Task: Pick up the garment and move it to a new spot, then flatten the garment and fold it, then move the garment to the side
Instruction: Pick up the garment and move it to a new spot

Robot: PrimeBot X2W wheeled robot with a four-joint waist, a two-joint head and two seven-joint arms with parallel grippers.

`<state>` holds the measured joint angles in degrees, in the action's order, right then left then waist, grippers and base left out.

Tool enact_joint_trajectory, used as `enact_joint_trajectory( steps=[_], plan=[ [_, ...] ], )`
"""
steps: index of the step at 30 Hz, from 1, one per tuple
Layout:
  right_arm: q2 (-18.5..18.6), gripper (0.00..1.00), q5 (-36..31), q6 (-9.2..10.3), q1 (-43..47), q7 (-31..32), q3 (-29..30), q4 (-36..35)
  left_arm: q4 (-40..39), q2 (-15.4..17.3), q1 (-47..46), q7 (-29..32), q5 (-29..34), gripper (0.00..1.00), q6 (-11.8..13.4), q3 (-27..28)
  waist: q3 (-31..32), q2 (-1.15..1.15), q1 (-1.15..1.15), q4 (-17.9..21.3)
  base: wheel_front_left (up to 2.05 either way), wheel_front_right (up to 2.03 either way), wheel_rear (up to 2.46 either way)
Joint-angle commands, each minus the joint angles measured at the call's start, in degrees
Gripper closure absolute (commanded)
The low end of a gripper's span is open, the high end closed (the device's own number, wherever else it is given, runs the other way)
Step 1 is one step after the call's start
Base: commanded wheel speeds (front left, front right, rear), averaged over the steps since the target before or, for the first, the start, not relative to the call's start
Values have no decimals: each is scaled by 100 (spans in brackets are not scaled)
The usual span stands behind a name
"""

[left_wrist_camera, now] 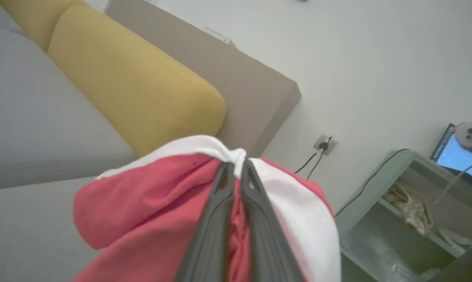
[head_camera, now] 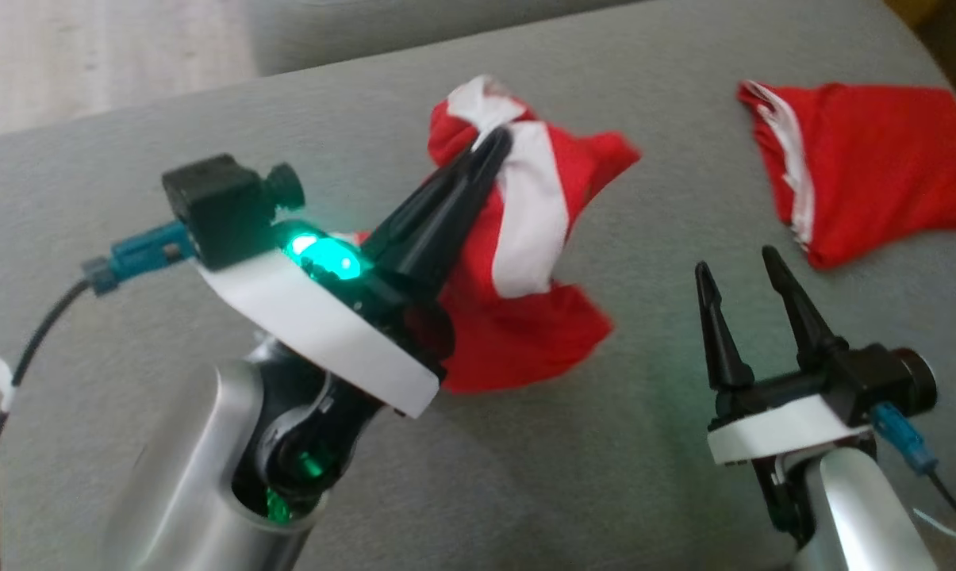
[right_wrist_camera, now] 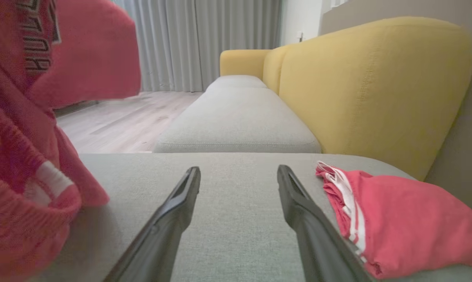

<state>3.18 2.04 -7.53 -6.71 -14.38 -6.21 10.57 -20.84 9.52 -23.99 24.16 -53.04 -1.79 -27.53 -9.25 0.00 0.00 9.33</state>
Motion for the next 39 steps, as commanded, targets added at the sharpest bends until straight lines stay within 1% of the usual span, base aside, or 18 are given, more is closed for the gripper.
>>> enact_joint_trajectory(
  steps=[1,4,6,8,10,12,15,18,20,22,23,24,26,29,33,37,39],
  plan=[
    [-26,0,60,4,-242,-61,-148,-209,-269,21,-335,54,-76,100,69,290,-127,0,0,268,0,0,0],
    [-28,0,190,4,-275,-62,-203,-214,-228,10,-446,122,-180,100,264,493,-215,0,0,450,0,0,0],
    [-28,0,261,4,-284,-62,-228,-213,-3,16,-507,108,-204,100,378,650,-268,0,0,538,0,0,0],
    [-29,0,308,4,-291,-62,-255,-203,391,175,-581,55,-10,100,446,791,-315,0,0,611,0,0,0],
    [-29,0,348,4,-302,-62,-278,-202,935,304,-609,-68,148,100,514,955,-363,0,0,665,0,0,0],
    [-29,0,380,4,-325,-62,-306,-208,1589,553,-642,-255,481,100,547,1070,-413,0,0,710,0,0,0],
    [-29,0,417,4,-348,-62,-307,-201,2633,781,-650,-671,850,100,607,1230,-473,0,0,743,0,0,0],
    [-30,0,422,4,-348,-62,-287,-176,3596,901,-654,-1110,1099,100,610,1310,-509,0,0,748,0,0,0],
    [-30,0,413,4,-335,-62,-267,-160,4146,847,-654,-1377,1099,100,594,1381,-504,0,0,726,0,0,0],
    [-30,0,384,4,-311,-62,-228,-137,4585,823,-660,-1624,1171,71,543,1368,-482,0,0,684,0,0,0],
    [-30,0,369,4,-296,-62,-210,-125,4753,807,-662,-1770,1220,52,506,1347,-467,0,0,662,0,0,0],
    [-30,0,350,4,-285,-62,-200,-110,4893,801,-659,-1920,1293,0,456,1302,-445,0,0,633,0,0,0],
    [-30,0,308,4,-261,-62,-173,-82,5089,790,-637,-2276,1483,0,361,1183,-389,0,0,562,0,0,0],
    [-30,0,231,4,-220,-62,-97,-58,5245,765,-525,-2895,1849,0,355,983,-275,0,0,426,0,0,0],
    [-30,0,94,4,-122,-62,107,-69,5231,580,-244,-3661,2136,0,458,855,-102,0,0,175,0,0,0],
    [-30,0,-74,4,2,-62,357,-87,4895,364,227,-3896,2382,0,557,860,66,0,0,-122,0,0,0],
    [-30,0,-140,4,80,-62,506,-89,4459,239,543,-3910,2580,0,601,1001,153,0,0,-281,0,0,0]
  ],
)
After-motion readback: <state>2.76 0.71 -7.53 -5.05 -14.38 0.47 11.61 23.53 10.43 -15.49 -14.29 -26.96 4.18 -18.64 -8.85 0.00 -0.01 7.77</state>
